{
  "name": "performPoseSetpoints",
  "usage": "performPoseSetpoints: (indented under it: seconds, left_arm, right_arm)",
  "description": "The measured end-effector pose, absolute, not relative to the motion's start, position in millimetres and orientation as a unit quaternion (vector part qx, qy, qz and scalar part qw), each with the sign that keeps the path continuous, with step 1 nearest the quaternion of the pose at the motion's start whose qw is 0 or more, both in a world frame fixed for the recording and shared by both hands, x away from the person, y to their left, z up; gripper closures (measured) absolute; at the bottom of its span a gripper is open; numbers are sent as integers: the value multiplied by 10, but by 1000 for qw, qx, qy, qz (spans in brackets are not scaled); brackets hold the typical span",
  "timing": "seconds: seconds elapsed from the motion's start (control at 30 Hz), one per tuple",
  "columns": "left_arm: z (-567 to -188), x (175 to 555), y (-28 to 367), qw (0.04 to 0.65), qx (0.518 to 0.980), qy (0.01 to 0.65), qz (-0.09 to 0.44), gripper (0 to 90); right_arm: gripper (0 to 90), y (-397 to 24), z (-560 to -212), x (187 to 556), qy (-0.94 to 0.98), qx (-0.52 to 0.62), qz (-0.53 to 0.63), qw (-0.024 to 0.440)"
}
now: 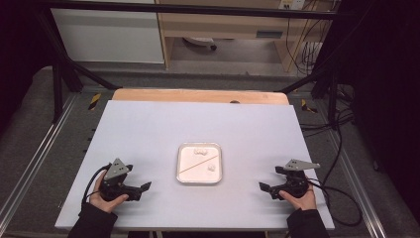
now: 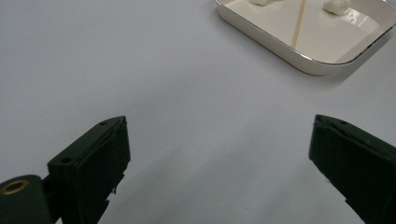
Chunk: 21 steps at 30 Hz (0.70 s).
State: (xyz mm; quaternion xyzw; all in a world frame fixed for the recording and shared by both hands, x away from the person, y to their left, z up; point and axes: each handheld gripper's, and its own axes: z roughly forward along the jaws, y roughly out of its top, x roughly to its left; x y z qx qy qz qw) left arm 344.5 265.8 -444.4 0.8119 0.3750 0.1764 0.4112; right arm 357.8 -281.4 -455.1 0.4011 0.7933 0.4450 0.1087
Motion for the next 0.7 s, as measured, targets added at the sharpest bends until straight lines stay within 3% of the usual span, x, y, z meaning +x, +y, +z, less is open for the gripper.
performPoseSetpoints:
  seconds: [0.7]
  left_arm:
    - [-4387, 3470, 2551, 399, 822, 367, 175, 54]
  right_arm:
    - [6, -2821, -4542, 3576, 796, 396, 443, 114]
